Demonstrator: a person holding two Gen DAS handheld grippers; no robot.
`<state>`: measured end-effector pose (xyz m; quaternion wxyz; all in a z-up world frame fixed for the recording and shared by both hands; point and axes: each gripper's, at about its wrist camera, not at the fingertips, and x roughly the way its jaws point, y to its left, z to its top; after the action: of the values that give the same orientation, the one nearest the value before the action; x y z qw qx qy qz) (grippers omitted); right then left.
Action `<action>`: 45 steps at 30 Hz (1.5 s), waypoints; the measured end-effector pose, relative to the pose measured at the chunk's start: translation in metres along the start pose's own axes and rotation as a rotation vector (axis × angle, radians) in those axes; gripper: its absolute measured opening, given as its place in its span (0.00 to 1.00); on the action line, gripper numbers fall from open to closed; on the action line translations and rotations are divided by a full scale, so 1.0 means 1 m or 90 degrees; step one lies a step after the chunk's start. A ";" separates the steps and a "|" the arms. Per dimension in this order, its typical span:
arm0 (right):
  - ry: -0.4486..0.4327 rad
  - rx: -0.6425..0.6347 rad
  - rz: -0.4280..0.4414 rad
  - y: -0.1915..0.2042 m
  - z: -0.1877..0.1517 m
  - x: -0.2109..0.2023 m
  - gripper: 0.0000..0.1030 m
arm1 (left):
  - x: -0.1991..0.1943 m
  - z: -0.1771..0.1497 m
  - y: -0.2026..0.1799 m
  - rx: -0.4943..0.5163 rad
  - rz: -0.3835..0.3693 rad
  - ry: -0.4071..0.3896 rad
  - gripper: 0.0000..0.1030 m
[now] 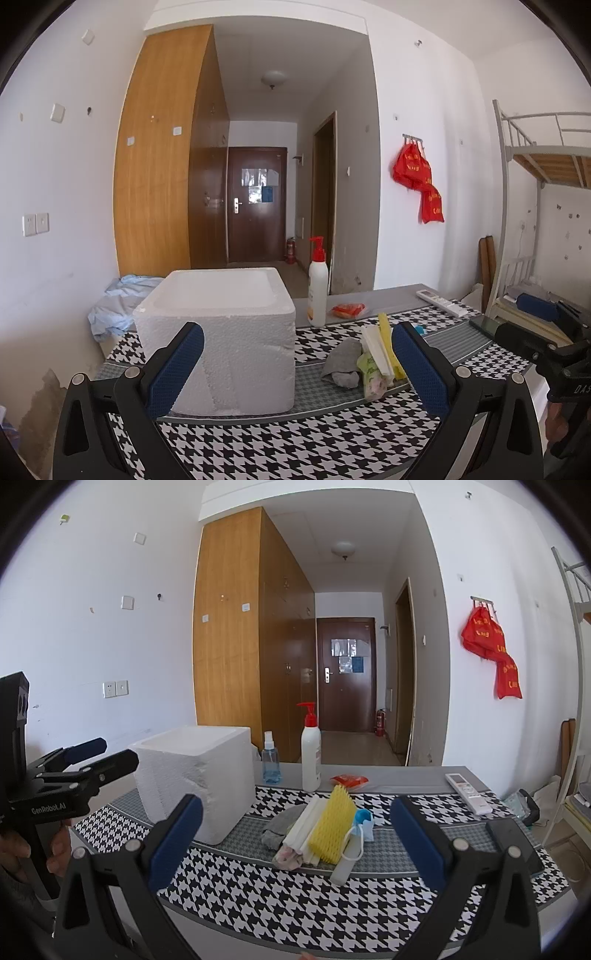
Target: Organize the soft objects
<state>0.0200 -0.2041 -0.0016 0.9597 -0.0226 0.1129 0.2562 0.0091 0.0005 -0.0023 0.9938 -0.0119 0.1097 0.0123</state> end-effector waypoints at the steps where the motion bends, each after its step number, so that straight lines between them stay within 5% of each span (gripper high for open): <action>1: 0.001 0.000 -0.001 0.000 0.000 0.000 0.99 | 0.000 0.000 0.000 -0.001 -0.003 0.001 0.99; 14: 0.011 0.003 -0.003 -0.004 0.002 0.011 0.99 | 0.009 0.003 0.004 -0.003 -0.009 0.007 0.99; 45: 0.077 0.030 -0.038 -0.040 -0.010 0.045 0.99 | 0.069 -0.003 -0.031 0.035 -0.108 0.086 0.99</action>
<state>0.0761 -0.2179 -0.0225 0.9585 -0.0188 0.1762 0.2232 0.0761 -0.0292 -0.0199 0.9816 0.0050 0.1750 -0.0756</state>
